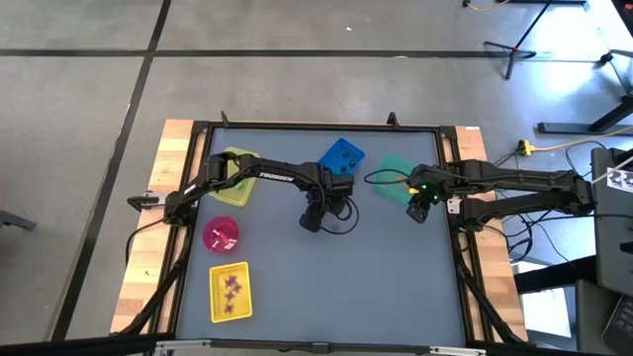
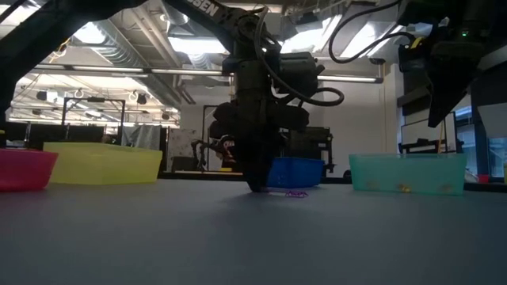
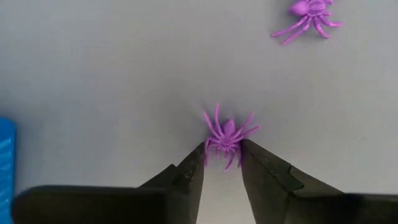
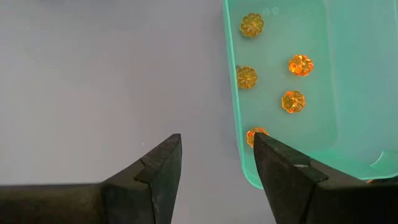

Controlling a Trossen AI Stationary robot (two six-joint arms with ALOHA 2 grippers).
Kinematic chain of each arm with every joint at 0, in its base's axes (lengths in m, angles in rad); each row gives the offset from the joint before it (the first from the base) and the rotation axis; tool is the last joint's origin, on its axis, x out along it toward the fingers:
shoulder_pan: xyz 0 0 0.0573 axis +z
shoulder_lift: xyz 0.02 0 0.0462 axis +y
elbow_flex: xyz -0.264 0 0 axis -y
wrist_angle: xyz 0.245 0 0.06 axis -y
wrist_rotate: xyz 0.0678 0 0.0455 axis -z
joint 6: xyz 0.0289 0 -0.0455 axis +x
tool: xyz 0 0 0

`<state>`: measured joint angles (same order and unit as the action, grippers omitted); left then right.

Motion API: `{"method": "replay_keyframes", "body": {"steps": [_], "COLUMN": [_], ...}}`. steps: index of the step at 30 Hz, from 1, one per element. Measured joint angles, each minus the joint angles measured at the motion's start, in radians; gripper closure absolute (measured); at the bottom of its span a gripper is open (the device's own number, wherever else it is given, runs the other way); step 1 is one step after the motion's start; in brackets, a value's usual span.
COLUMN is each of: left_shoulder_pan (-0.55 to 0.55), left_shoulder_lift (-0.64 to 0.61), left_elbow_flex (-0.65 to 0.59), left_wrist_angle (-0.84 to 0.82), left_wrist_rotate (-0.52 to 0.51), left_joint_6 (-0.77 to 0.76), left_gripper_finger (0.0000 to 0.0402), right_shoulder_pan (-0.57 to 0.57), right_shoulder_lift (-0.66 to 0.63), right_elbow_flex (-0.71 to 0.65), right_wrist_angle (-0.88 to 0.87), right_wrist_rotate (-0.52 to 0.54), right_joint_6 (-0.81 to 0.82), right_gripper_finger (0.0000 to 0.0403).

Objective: Sort Halloween decoration
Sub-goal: Put the purple spider toy into the yellow basket

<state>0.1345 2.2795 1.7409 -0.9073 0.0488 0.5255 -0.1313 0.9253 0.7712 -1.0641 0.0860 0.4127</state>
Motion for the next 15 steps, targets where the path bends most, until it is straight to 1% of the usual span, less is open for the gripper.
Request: {"method": "replay_keyframes", "body": {"steps": [8,15], "left_shoulder_pan": [-0.001,-0.001], "left_shoulder_lift": [0.0,0.0], "left_elbow_flex": [-0.001,-0.001], "left_wrist_angle": [-0.002,-0.001], "left_wrist_rotate": [0.003,0.003], "left_joint_6": [0.0,0.0], "left_gripper_finger": [0.0345,0.0367], "right_shoulder_pan": [0.0,0.0], "right_shoulder_lift": [0.0,0.0], "right_elbow_flex": [0.0,0.0], "right_wrist_angle": [0.0,0.0], "right_wrist_rotate": [0.0,0.0], "right_joint_6": [0.0,0.0], "right_gripper_finger": [0.0203,0.0203]}}
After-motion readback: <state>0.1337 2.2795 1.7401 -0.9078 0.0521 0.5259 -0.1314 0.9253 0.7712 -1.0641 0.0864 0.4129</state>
